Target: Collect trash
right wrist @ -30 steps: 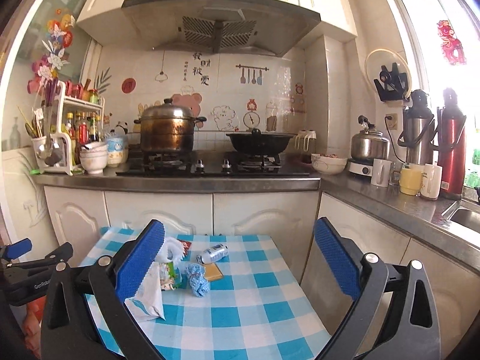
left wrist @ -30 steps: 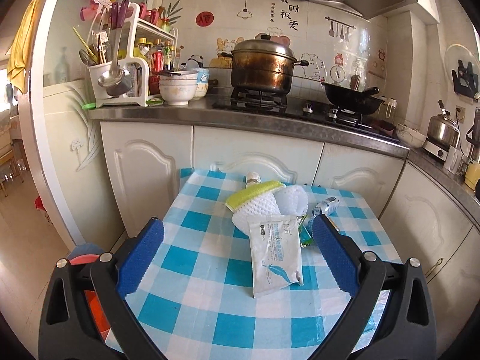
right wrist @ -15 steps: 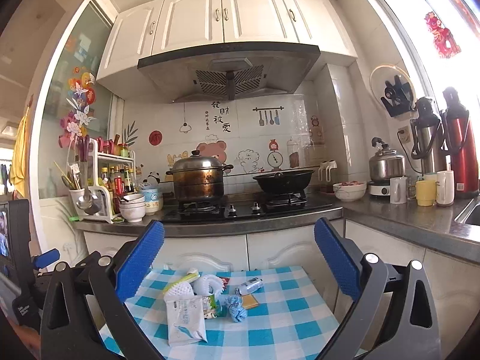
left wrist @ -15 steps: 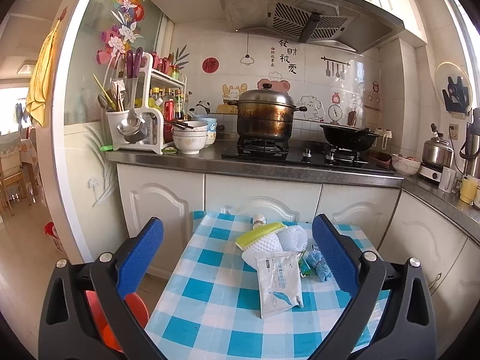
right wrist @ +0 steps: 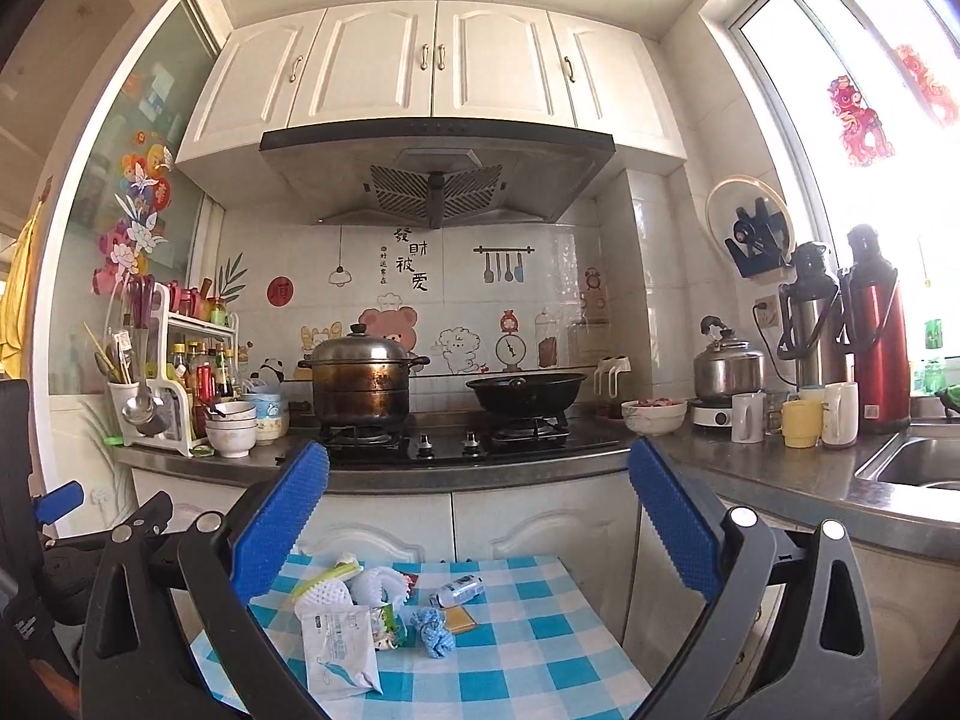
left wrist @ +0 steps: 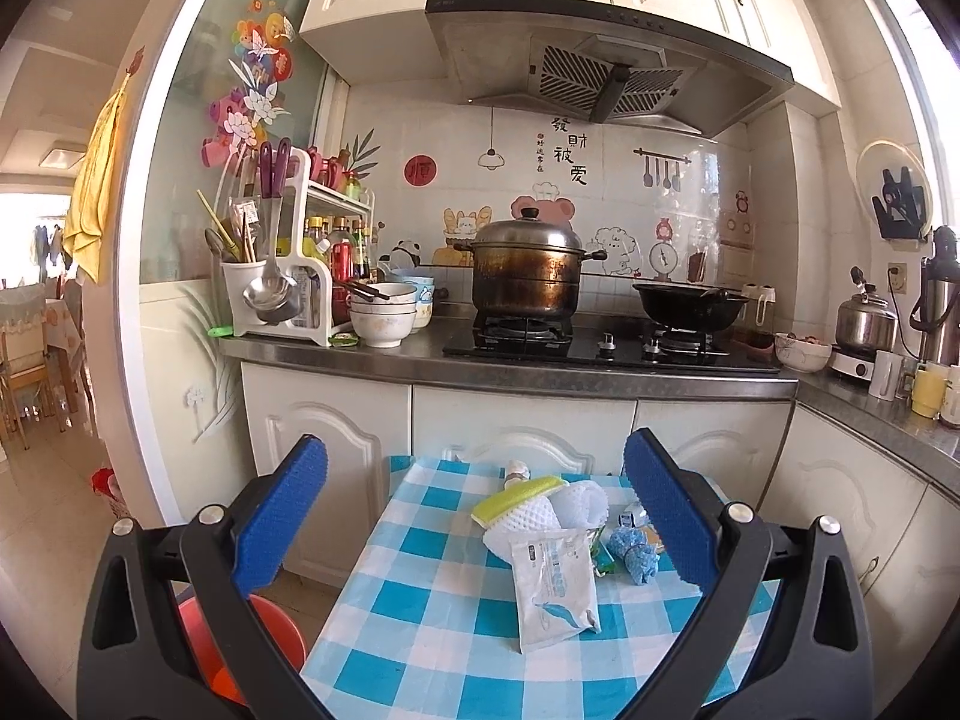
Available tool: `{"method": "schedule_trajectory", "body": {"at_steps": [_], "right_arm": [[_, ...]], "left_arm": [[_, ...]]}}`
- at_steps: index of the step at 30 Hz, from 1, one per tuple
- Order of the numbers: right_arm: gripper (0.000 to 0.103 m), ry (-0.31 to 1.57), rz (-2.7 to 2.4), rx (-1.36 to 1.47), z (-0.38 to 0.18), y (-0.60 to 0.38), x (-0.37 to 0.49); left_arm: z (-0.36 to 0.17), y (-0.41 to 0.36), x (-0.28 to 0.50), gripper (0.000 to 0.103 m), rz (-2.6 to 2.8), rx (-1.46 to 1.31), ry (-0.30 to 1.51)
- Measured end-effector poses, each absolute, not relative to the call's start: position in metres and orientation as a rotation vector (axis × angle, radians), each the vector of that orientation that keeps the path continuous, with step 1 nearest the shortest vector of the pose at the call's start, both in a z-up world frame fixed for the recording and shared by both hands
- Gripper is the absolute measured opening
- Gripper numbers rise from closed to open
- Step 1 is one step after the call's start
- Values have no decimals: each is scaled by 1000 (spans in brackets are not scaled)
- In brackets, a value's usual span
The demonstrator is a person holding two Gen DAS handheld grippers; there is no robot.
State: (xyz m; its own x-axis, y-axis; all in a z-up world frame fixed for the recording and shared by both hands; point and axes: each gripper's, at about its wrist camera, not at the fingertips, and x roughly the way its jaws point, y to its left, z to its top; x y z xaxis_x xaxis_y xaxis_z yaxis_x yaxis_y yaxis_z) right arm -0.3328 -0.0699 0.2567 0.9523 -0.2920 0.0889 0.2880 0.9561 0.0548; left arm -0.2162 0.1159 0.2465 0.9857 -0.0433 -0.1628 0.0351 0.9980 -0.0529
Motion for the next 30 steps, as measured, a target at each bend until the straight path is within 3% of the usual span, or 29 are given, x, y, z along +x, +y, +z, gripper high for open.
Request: {"method": "schedule_trajectory", "body": {"at_steps": [18, 30], "right_arm": [[98, -203, -250, 36, 264, -66, -353], [99, -154, -236, 77, 264, -72, -346]], "left_arm": [[254, 117, -234, 100, -53, -51, 128], [255, 117, -237, 100, -56, -48, 129]]}}
